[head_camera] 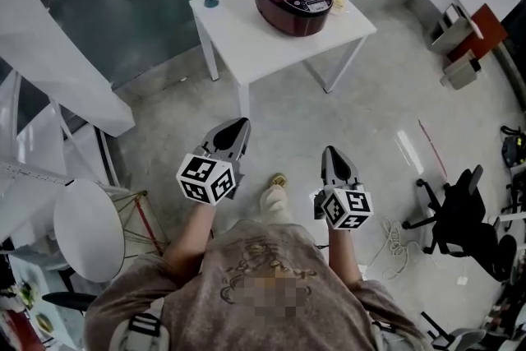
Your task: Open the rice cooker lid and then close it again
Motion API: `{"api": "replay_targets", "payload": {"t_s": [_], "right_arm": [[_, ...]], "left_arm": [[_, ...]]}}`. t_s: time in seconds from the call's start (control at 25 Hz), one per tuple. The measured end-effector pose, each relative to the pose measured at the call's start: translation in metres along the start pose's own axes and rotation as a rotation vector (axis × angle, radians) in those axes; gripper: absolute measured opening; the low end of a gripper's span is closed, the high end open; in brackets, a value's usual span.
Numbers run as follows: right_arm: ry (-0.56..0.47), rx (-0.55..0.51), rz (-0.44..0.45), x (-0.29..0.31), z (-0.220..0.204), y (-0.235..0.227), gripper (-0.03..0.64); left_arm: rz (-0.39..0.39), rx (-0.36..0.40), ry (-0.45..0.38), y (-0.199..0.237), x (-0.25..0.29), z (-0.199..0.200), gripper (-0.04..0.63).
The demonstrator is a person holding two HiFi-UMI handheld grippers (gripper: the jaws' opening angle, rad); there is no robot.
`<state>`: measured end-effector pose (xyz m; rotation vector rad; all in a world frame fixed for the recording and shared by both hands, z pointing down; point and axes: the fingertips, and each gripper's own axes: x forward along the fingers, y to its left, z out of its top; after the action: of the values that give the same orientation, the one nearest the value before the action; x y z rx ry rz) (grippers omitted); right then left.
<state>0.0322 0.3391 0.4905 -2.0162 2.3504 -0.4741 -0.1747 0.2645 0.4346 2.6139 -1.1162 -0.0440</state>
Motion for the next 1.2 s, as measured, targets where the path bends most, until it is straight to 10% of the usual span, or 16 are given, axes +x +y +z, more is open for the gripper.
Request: {"api": "replay_targets", "payload": {"t_s": [1.2], "right_arm": [[0.038,0.022,0.129,0.193,0.076,-0.143,0.003]], "left_arm": [[0.107,-0.002,-0.019,0.041,0.226,0.052,0.020]]}}
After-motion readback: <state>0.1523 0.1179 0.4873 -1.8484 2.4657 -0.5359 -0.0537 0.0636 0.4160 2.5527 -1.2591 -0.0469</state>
